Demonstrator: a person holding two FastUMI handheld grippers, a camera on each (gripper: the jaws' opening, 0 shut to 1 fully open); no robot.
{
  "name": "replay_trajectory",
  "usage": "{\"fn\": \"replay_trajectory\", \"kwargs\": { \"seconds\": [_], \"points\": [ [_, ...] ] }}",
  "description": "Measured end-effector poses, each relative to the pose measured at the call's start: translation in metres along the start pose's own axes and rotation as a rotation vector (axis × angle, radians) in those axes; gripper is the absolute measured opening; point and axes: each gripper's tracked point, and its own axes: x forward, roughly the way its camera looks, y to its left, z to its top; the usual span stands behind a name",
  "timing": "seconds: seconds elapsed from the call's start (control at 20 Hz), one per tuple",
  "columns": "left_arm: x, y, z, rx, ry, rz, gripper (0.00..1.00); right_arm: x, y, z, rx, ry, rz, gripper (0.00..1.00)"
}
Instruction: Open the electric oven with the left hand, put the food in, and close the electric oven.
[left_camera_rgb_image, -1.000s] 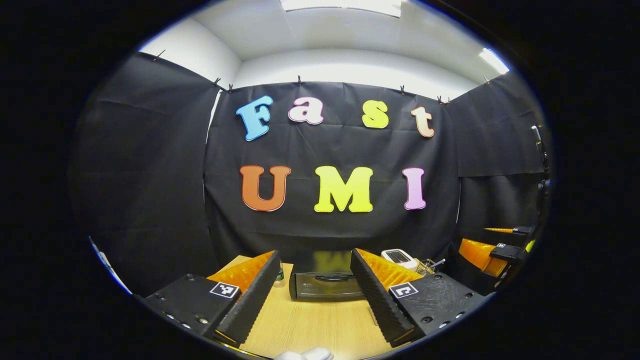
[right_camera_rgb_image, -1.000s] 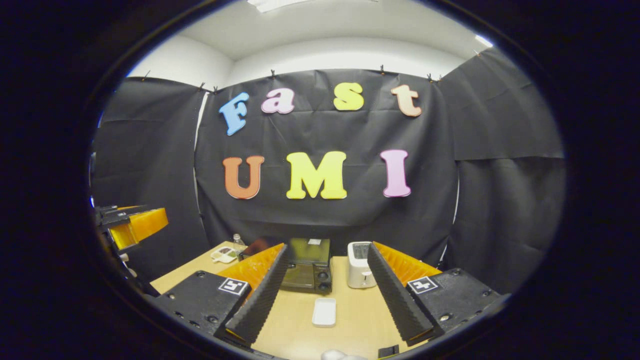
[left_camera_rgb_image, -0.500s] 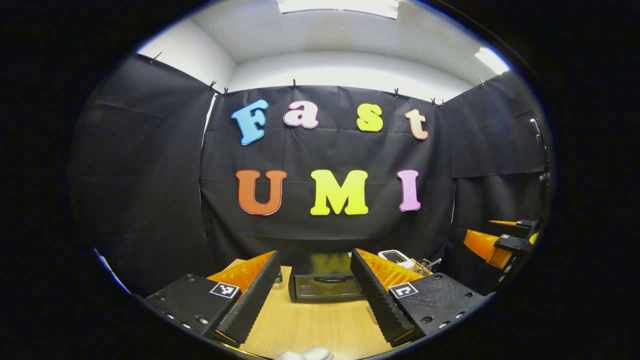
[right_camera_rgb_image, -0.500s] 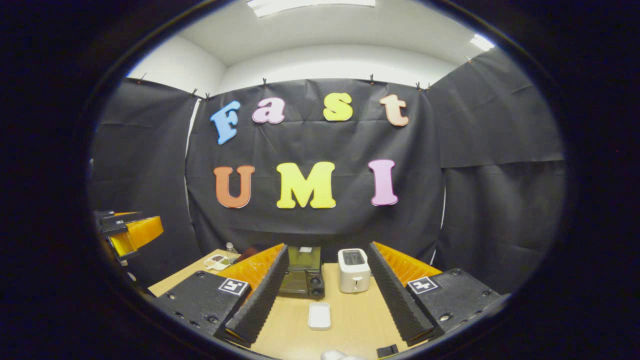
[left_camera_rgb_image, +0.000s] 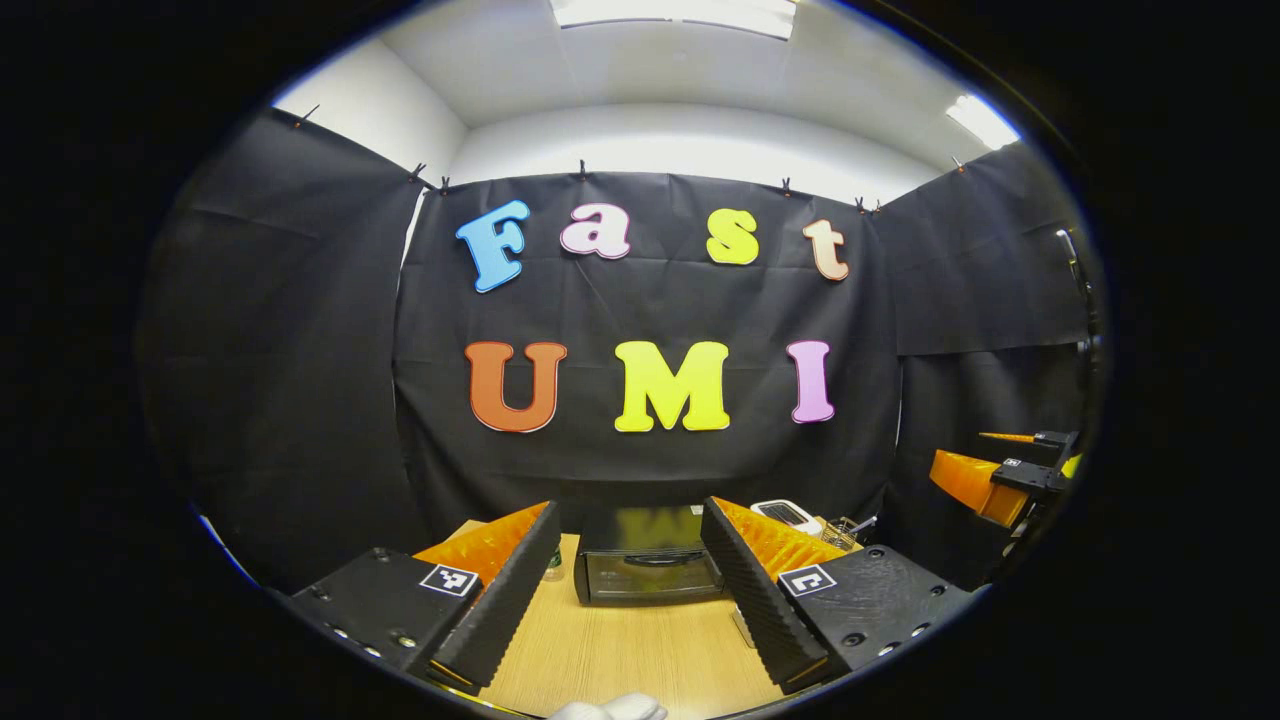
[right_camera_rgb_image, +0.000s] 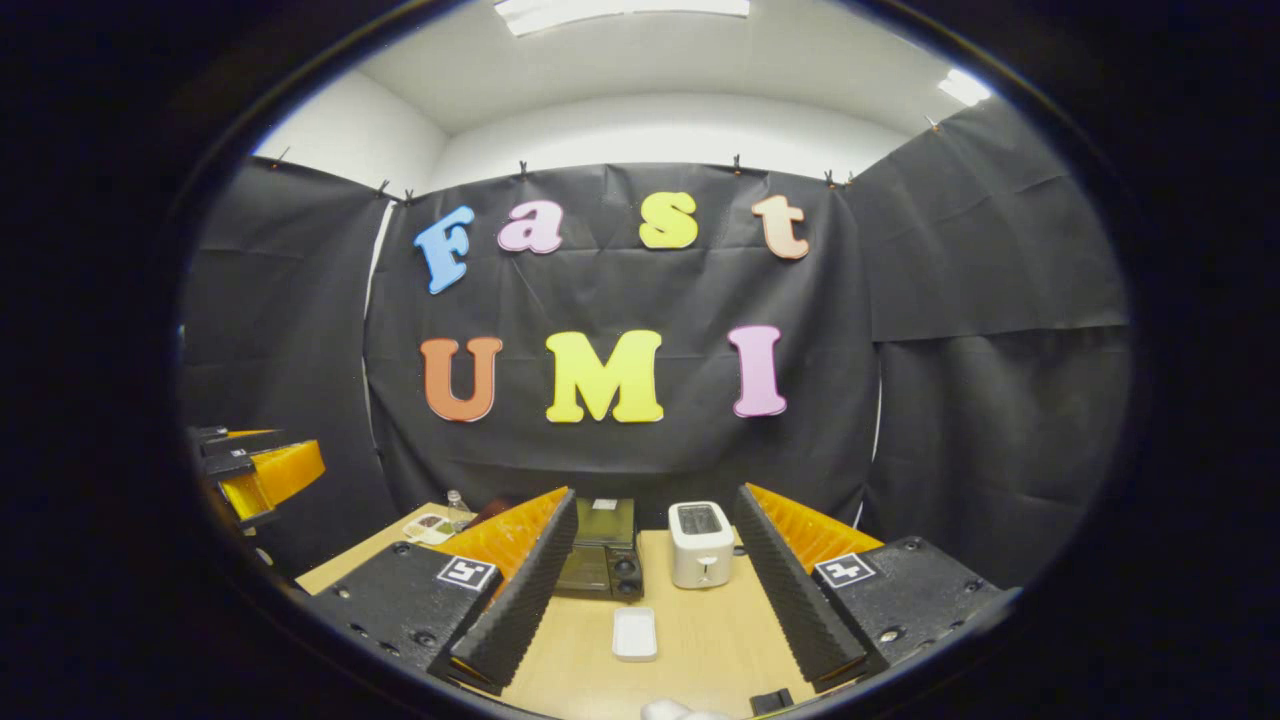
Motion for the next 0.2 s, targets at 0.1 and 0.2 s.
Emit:
{"fn": "replay_trajectory", "kwargs": {
  "seconds": [0.1, 0.2],
  "points": [
    [-0.0012, -0.0007, 0.0019, 0.005, -0.002, -0.006, 0.93, -0.0022, 0.0005, 0.0030, -0.002, -0.009, -0.001, 1.00],
    [-0.0031, 0.0007, 0.0015, 0.010, -0.002, -0.006, 0.93, -0.0037, -0.0001, 0.0043, -0.004, -0.013, -0.004, 0.90]
  ]
}}
